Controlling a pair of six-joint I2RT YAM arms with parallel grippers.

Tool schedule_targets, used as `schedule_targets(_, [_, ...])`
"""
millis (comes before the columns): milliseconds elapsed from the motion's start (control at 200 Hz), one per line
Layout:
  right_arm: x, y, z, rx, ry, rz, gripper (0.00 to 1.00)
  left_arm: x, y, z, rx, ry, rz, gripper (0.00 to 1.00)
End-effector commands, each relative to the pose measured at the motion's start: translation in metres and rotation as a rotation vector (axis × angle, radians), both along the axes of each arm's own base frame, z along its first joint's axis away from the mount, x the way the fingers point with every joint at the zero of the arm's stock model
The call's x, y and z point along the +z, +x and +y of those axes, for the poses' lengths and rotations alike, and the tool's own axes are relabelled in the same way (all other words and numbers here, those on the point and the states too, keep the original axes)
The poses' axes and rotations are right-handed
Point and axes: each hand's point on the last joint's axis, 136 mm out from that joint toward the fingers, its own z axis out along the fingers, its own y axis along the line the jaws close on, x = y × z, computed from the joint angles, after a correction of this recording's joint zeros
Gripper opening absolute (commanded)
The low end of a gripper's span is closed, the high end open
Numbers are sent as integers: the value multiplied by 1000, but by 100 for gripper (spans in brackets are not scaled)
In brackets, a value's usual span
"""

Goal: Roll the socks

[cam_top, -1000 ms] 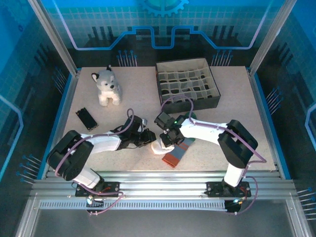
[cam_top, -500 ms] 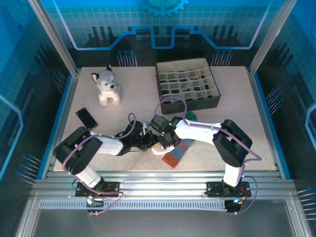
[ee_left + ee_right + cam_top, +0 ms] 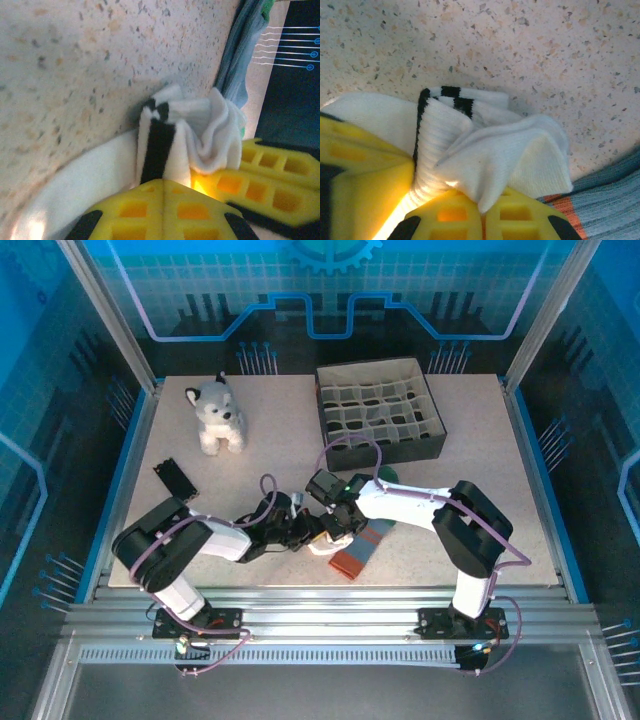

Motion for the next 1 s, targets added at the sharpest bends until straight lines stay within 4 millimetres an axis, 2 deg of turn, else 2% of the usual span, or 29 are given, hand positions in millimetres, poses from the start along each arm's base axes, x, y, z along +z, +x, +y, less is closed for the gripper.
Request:
schedule_targets(0, [5,-3,2,-15,46,21,2,8,-4,10,8,36,-20,0])
schedule_targets(155, [5,-3,4,-18,83,31,1,22,-4,9,-8,41,-47,0])
schedule_targets(325, [8,-1,6,-38,135,45,1,22,-2,-1,-22,30,-50,0])
schedule_targets(500, [8,-2,6,-40,150,54,1,13,-1,-17,-49,22,-39,0])
schedule_targets(645, [10,-2,8,-41,162,60,2,-6,-7,-15,-60,78,-4,0])
schedule_targets(755, [16,-3,10,-51,192,64,9,-24,-17,-6,-75,161,44,0])
schedule_targets(805, [22,-2,12,-60,219,64,15,-31,-22,-1,-77,197,63,0])
schedule_targets(996, [46,0,16,-97,341,74,32,-48,-29,11,-73,276,103,0])
